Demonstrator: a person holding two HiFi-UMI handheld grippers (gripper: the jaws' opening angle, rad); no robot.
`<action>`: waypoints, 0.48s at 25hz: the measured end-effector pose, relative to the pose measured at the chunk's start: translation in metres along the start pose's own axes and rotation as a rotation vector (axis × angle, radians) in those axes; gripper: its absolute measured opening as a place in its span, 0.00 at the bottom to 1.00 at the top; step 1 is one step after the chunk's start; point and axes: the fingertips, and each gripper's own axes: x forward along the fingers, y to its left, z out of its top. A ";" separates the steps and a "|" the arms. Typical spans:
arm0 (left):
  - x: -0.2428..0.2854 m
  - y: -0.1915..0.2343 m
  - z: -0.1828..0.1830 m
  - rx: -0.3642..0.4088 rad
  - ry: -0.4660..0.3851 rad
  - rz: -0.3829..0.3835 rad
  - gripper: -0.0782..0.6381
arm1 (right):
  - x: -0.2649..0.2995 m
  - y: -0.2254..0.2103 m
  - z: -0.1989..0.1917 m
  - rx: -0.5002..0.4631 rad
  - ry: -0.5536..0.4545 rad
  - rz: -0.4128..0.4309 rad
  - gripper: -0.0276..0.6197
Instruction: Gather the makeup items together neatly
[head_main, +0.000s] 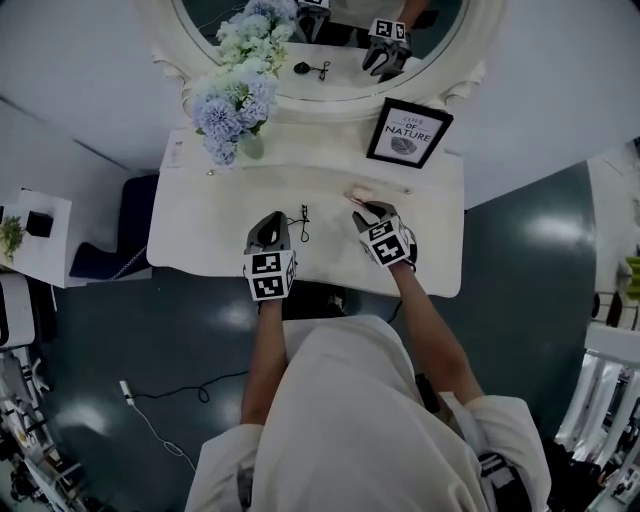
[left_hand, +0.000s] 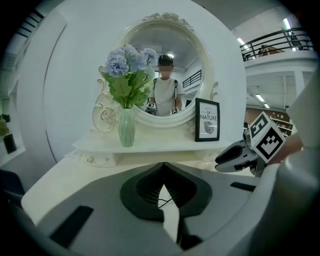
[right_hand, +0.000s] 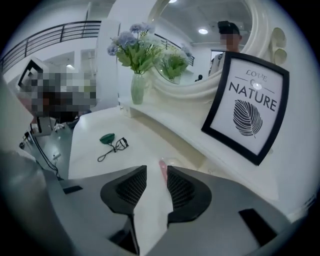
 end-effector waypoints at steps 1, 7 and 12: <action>-0.001 -0.003 -0.001 0.004 0.001 0.002 0.13 | 0.001 -0.007 -0.002 -0.038 0.012 -0.006 0.29; -0.010 -0.010 -0.011 0.012 0.017 0.023 0.13 | 0.014 -0.036 -0.011 -0.199 0.062 -0.013 0.33; -0.017 -0.004 -0.023 -0.020 0.039 0.061 0.13 | 0.029 -0.038 -0.014 -0.221 0.071 0.023 0.39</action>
